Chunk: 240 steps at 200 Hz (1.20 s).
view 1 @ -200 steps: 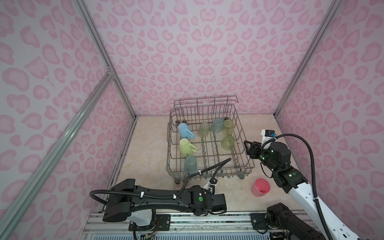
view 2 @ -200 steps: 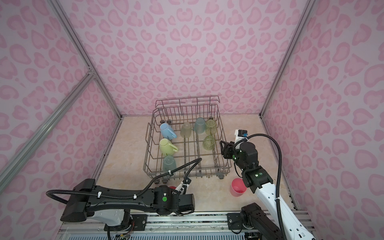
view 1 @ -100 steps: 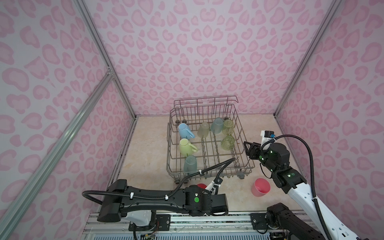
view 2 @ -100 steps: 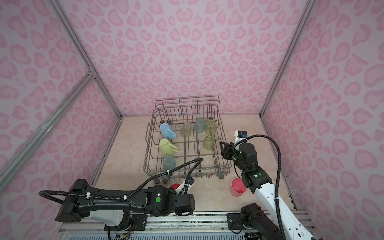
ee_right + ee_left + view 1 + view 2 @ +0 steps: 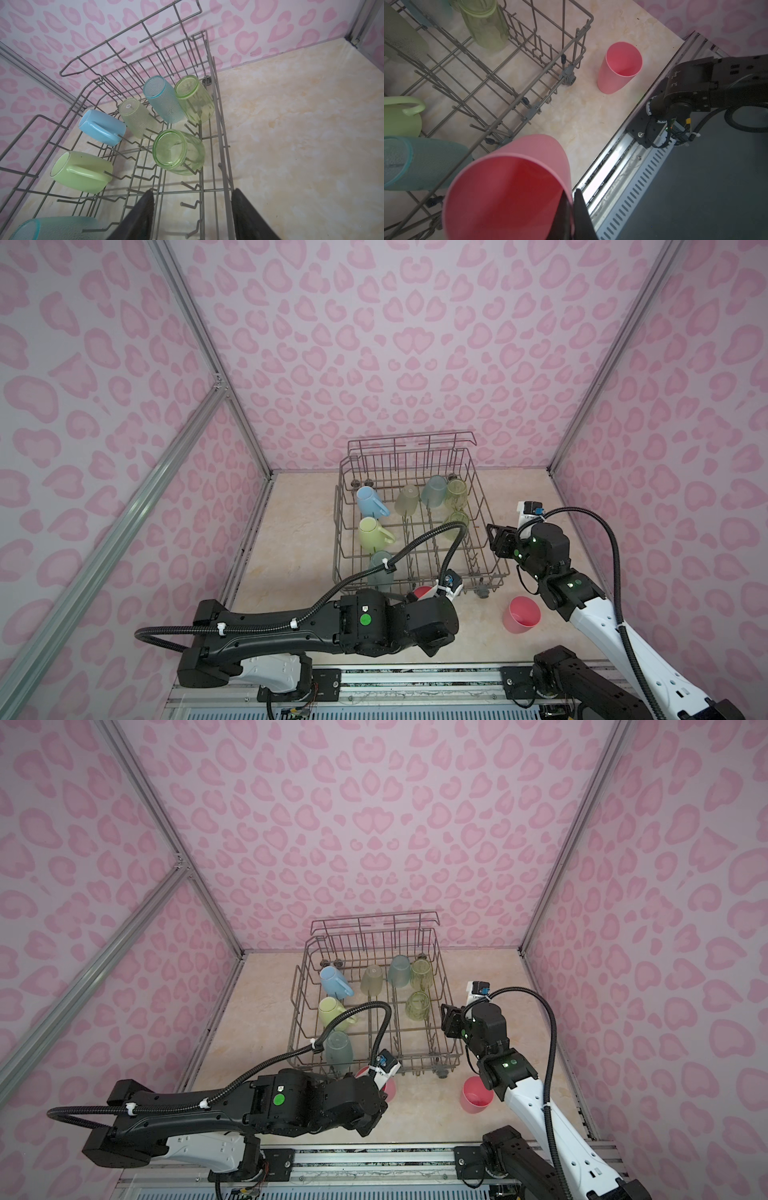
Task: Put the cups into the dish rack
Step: 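Lift the pink cup with the left gripper toward the rack, then raise the pink cup over the rack with the left while the right reaches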
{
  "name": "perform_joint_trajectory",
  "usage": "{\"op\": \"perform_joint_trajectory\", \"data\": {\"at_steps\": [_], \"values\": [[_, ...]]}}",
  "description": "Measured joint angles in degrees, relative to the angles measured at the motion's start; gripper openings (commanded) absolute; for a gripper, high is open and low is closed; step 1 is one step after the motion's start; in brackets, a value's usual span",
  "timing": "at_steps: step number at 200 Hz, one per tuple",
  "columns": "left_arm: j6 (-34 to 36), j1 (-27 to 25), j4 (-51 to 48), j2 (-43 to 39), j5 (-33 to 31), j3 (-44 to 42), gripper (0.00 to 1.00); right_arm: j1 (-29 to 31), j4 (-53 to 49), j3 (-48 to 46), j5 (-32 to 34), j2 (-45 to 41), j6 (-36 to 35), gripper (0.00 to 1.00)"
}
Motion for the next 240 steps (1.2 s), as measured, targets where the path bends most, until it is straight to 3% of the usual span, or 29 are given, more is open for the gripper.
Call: {"op": "perform_joint_trajectory", "data": {"at_steps": [67, 140, 191, 240], "values": [[7.21, 15.21, 7.63, -7.21, 13.18, 5.14, 0.04, 0.00, -2.40, 6.69, 1.07, 2.27, -0.55, 0.60], [13.11, 37.35, 18.53, -4.22, 33.31, 5.84, 0.04, 0.07, -0.04, 17.00, -3.61, 13.00, 3.96, 0.60], [11.74, 47.71, 30.27, -0.15, 46.27, 4.17, 0.04, 2.08, 2.10, 22.58, -5.60, 19.28, 7.72, 0.61], [6.64, 54.64, 41.88, 3.28, 54.60, 1.77, 0.04, 3.06, 5.01, 25.03, -6.36, 22.27, 13.66, 0.66]]}}
